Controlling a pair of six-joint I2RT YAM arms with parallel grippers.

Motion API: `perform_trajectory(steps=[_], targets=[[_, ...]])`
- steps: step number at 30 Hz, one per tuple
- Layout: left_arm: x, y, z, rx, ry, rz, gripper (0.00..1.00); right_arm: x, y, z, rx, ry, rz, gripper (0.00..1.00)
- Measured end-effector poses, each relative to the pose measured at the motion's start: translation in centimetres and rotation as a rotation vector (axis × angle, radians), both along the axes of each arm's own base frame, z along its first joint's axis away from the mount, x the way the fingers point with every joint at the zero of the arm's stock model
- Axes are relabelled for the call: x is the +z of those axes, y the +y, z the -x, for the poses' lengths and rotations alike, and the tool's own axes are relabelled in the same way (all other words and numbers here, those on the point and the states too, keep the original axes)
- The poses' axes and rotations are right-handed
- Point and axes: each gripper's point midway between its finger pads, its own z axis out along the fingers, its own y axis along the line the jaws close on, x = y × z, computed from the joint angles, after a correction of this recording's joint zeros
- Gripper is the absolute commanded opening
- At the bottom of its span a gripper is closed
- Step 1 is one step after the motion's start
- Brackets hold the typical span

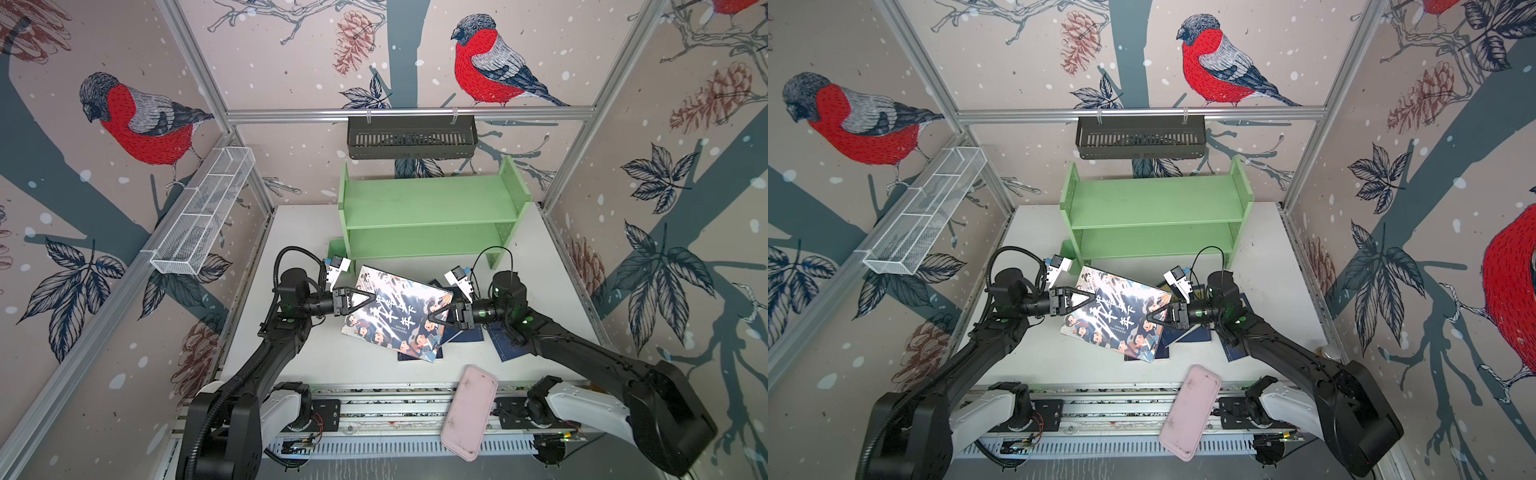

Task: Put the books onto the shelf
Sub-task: 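Carry the illustrated book with both grippers toward the green shelf's lower tier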

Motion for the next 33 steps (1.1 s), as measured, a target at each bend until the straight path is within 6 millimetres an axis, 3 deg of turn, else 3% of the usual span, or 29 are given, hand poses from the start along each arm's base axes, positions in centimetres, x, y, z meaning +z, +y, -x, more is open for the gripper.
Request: perform_trajectory(steps=[5,10,19,22,33], targets=[[-0.4,1.0,-1.5,0.087,0.080,0.013,0.00,-0.5,-0.9,-1.0,-0.090,-0.017,-0.037,0.66],[-0.4,1.6,-2.6,0.159,0.131,0.038,0.00,-1.8,-1.1,-0.6,-0.135,0.025,-0.052,0.68],[-0.1,2.1,-3.5,0.210,0.152,0.066,0.00,-3.0,0.5,0.5,-0.140,0.065,-0.064,0.65],[-0.2,2.2,-3.8,0.221,0.157,0.069,0.00,-3.5,0.7,0.5,-0.154,0.082,-0.070,0.59],[-1.4,2.4,-4.0,0.238,0.189,0.061,0.00,-3.8,1.2,-0.7,-0.208,0.130,-0.102,0.22]])
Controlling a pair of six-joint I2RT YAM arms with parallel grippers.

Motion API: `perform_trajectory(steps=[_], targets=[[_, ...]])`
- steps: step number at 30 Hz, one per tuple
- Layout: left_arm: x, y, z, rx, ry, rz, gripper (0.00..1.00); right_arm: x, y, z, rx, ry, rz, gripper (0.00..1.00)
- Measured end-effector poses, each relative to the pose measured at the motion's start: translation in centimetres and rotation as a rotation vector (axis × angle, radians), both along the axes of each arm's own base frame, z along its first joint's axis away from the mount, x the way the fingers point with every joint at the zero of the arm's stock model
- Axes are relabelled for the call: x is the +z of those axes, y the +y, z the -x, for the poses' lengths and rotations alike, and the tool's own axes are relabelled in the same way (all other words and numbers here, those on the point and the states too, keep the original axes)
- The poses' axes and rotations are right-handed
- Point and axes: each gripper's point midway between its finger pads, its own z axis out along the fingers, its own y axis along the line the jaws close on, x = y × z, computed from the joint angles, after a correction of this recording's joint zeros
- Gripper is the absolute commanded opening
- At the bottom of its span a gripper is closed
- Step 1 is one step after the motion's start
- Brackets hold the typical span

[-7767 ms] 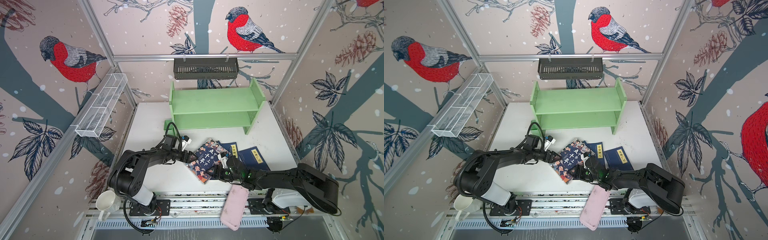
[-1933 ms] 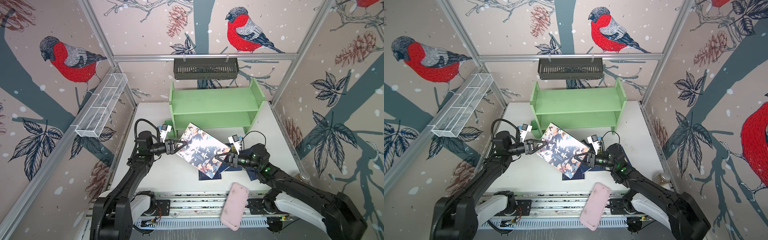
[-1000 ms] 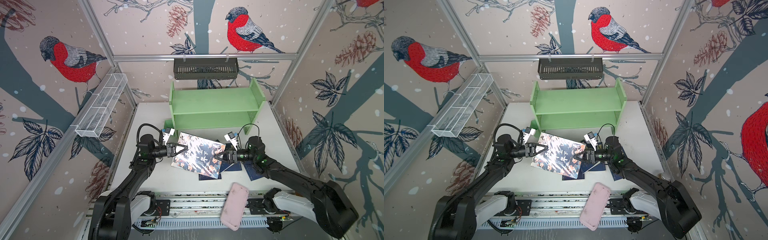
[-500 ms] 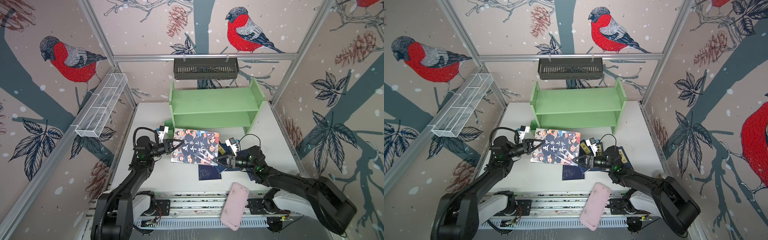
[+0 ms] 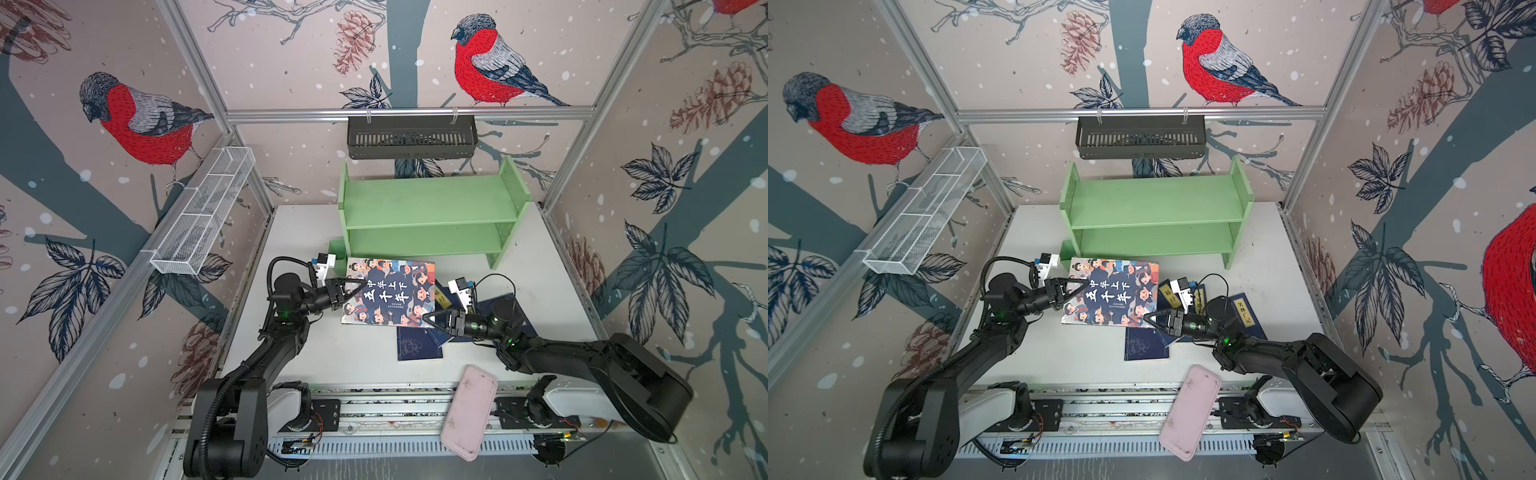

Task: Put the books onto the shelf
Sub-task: 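Carry the illustrated book with both grippers toward the green shelf's lower tier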

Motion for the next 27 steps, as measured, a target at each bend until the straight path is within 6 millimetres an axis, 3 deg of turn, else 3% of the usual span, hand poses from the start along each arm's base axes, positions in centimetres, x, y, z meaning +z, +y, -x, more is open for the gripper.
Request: perform_trajectory(steps=[3,5,9,13,21,27], targets=[[-0.3,0.1,-0.2,0.012,0.007,-0.003,0.01,-0.1,0.0,-0.3,-0.004,0.005,-0.009,0.16],[-0.4,0.1,-0.2,0.016,0.007,-0.007,0.13,-0.2,0.0,-0.5,-0.007,0.011,-0.010,0.13],[-0.8,0.2,-0.5,0.031,0.005,-0.021,0.47,-0.3,-0.1,-0.9,-0.014,0.027,-0.022,0.08],[-1.1,0.3,-0.6,0.034,-0.009,-0.045,0.68,-0.5,-0.5,-1.7,-0.036,0.055,-0.026,0.05],[-1.2,1.2,-1.3,0.074,-0.054,-0.101,0.75,0.7,-1.9,-4.2,-0.108,0.059,-0.040,0.03],[-0.1,2.3,-1.8,0.109,-0.114,-0.146,0.75,1.4,-2.5,-6.3,-0.144,0.057,-0.030,0.02]])
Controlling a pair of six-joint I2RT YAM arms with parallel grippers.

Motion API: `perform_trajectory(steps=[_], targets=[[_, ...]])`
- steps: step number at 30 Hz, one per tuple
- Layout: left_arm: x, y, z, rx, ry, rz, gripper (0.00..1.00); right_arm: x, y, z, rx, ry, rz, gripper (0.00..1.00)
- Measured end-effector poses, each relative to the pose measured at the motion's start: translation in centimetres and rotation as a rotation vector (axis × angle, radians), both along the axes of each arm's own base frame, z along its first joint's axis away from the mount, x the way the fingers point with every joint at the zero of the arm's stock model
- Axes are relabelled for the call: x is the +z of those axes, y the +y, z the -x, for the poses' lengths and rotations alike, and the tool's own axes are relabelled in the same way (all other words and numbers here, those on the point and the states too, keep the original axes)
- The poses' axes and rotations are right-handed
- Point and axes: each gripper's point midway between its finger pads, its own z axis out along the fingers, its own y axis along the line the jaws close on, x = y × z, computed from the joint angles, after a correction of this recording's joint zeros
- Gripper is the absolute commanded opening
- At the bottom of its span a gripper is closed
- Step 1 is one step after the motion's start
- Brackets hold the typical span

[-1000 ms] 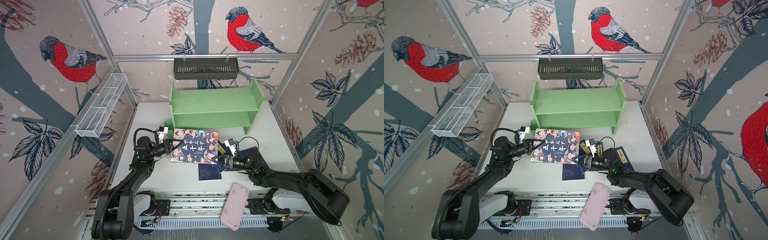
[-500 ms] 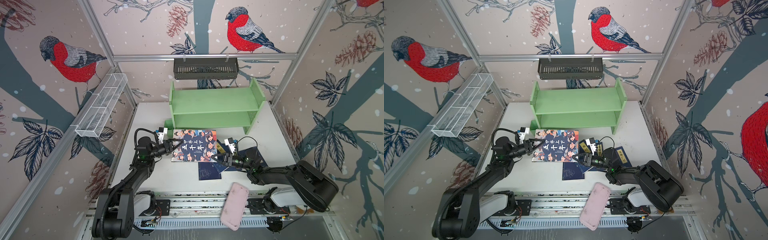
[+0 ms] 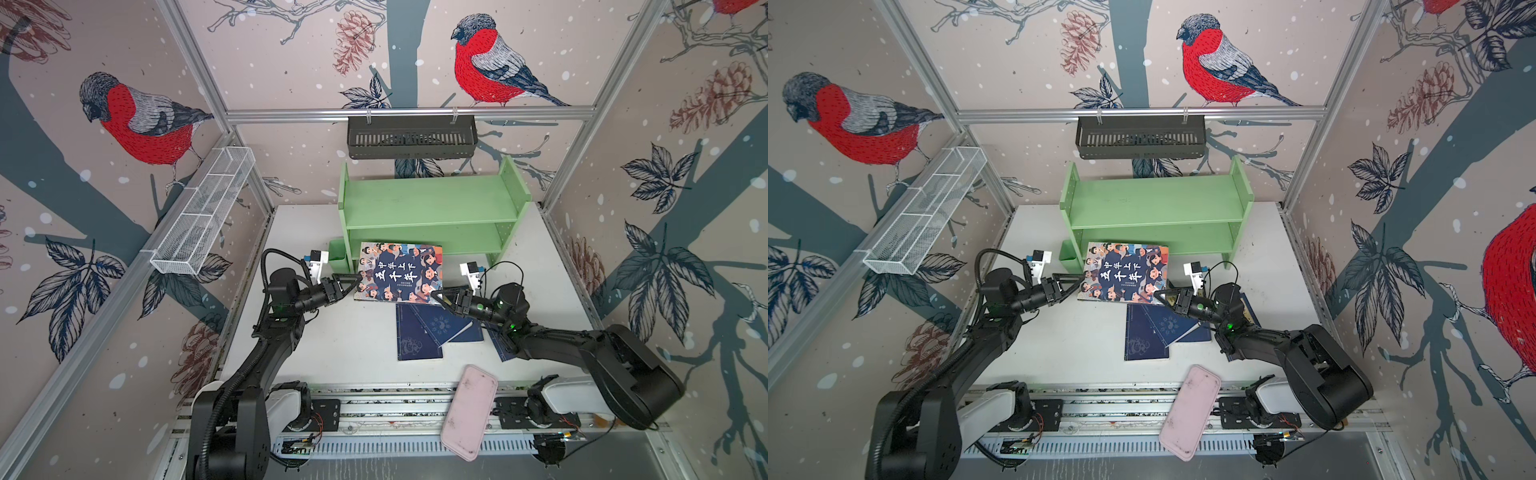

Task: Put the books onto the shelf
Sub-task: 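Carry the illustrated book with both grippers toward the green shelf's lower tier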

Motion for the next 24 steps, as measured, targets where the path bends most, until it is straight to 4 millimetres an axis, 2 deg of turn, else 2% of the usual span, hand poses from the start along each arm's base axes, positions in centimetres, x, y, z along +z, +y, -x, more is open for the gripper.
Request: perform_trajectory(steps=[7,11,19,24], targets=[[1.0,1.2,-0.6,0.048,-0.072,-0.099,0.75,-0.6,-0.4,-2.4,-0.019,0.030,0.011,0.02],[0.7,1.6,-0.6,0.065,-0.078,-0.134,0.74,-0.9,-0.2,-3.7,-0.018,0.067,0.000,0.02],[0.8,1.7,-0.4,0.064,-0.097,-0.154,0.74,0.1,0.7,-5.7,0.011,0.051,-0.035,0.02],[0.8,1.7,-0.4,0.063,-0.096,-0.155,0.74,-0.2,1.0,-7.6,0.009,0.065,-0.043,0.02]])
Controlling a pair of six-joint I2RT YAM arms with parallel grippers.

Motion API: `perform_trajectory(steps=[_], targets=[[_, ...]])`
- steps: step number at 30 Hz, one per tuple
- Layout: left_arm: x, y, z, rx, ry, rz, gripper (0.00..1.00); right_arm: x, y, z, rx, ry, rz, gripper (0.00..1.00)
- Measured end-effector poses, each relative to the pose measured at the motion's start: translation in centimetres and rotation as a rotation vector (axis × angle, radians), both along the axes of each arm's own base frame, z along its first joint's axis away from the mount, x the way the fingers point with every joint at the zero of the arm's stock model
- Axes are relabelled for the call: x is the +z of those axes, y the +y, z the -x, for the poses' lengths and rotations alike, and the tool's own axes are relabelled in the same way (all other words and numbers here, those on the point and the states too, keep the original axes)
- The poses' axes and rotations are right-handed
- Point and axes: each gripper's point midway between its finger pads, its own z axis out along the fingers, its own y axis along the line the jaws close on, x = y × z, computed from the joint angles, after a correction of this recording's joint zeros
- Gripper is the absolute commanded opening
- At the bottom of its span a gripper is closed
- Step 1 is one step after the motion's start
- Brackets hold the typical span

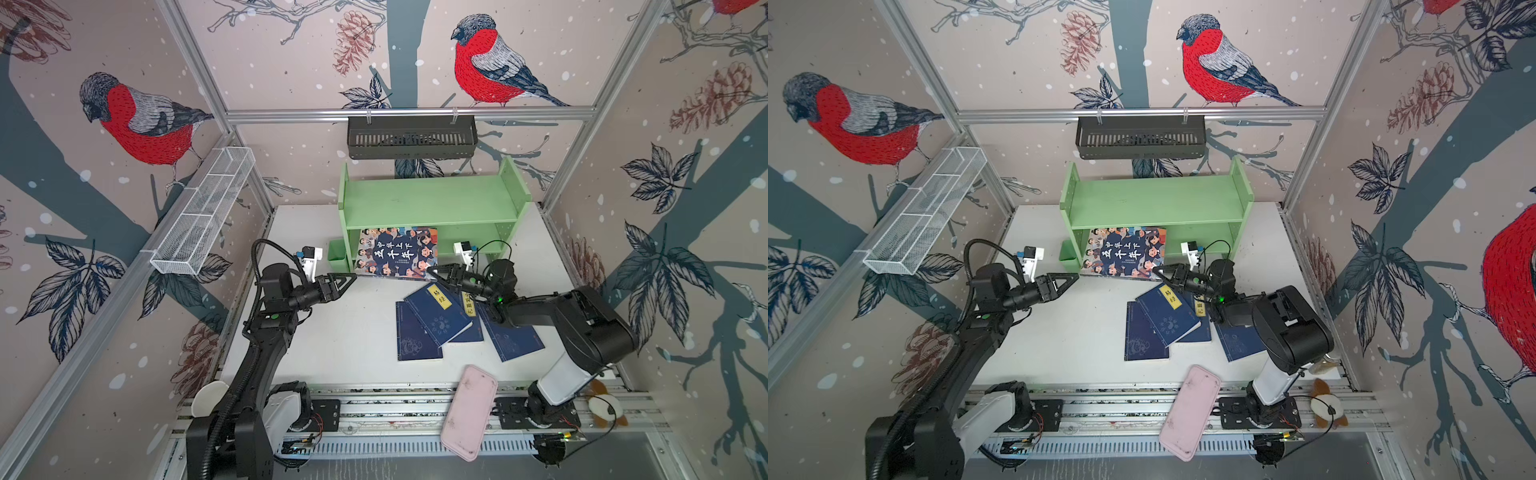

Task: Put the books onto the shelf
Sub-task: 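Carry the illustrated book with both grippers toward the green shelf's lower tier, then lower the illustrated book upright onto the table beneath the shelf with both grippers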

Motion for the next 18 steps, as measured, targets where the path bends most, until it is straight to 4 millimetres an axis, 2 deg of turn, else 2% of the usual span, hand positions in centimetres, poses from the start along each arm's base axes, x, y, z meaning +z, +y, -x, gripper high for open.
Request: perform_trajectory(steps=[7,18], targets=[[0.3,0.0,0.1,-0.007,-0.026,-0.009,0.74,-0.6,0.9,-2.0,0.016,0.040,-0.015,0.02],[0.6,0.0,0.2,-0.008,-0.041,-0.014,0.74,0.0,1.4,-3.5,0.026,0.030,-0.018,0.06]])
